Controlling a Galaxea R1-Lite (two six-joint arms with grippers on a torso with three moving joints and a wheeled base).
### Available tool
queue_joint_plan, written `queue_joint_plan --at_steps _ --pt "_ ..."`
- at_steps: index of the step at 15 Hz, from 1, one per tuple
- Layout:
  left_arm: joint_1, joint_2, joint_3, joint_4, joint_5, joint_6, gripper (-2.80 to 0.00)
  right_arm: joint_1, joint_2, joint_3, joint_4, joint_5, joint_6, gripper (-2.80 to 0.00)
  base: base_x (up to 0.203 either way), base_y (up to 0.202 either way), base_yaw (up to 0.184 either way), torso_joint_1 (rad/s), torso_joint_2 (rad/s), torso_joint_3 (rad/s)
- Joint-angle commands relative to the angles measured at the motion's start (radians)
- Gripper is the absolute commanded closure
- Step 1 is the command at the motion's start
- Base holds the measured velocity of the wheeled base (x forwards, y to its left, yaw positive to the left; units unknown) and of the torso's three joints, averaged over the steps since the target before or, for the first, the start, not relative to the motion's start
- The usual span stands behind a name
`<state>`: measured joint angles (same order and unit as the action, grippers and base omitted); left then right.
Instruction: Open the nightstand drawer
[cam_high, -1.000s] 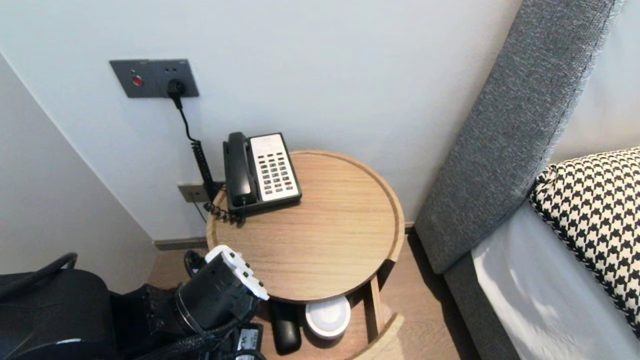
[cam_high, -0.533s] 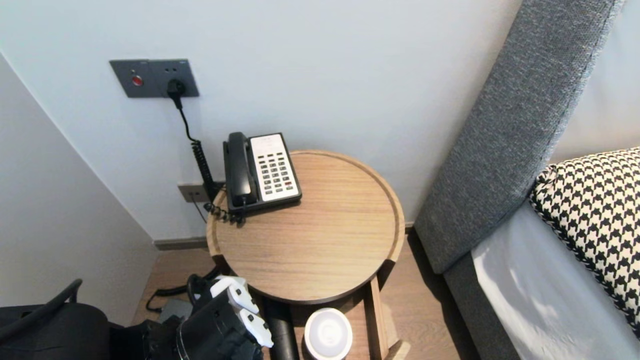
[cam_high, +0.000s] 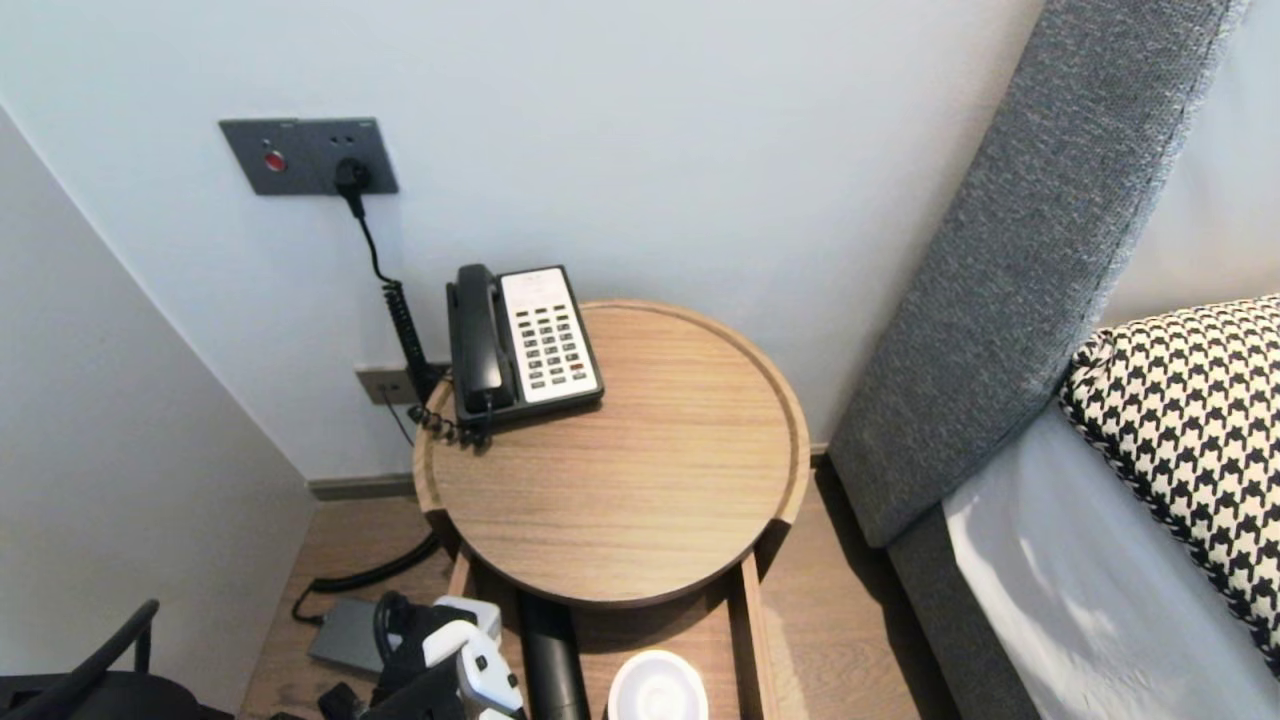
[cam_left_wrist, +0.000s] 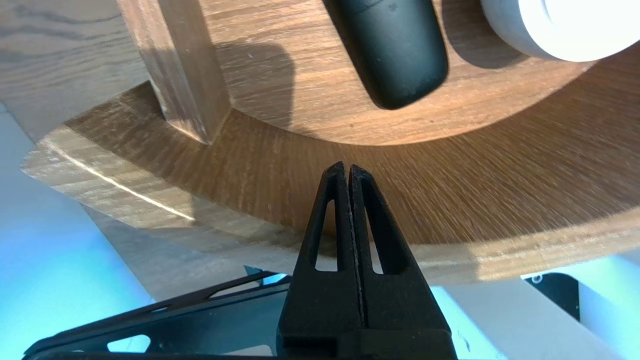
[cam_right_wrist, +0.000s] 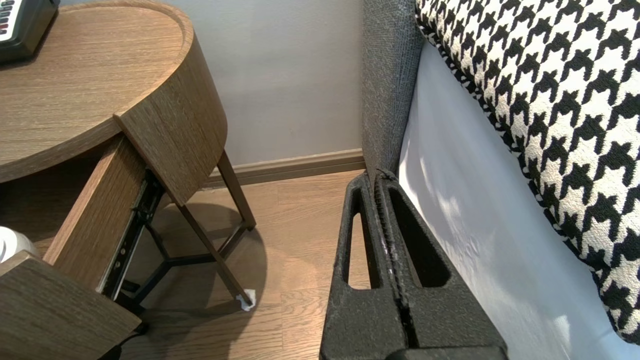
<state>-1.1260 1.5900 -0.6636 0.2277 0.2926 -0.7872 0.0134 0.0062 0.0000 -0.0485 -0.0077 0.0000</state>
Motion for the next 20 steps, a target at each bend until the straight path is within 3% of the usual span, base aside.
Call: queue_joint_plan --at_steps 1,14,18,20 --pt "-0.024 -0.011 0.021 0.001 -0.014 -0.011 0.00 0.000 0.001 0.026 -0.001 0.000 0.000 0.00 0.000 0.000 0.000 0.000 0.00 0.000" --pt "-0.057 -0.021 0.002 0.009 -0.053 -0.050 0.00 0.000 0.001 0.026 -0.001 0.000 0.000 0.00 0.000 0.000 0.000 0.000 0.00 0.000" --pt "-0.036 -0.036 -0.120 0.109 -0.098 -0.101 0.00 0.000 0.001 0.026 -0.001 0.000 0.000 0.00 0.000 0.000 0.000 0.000 0.00 0.000" --pt "0.027 -0.041 -0.179 0.162 -0.142 -0.119 0.00 0.000 0.001 0.026 -0.001 0.000 0.000 0.00 0.000 0.000 0.000 0.000 0.00 0.000"
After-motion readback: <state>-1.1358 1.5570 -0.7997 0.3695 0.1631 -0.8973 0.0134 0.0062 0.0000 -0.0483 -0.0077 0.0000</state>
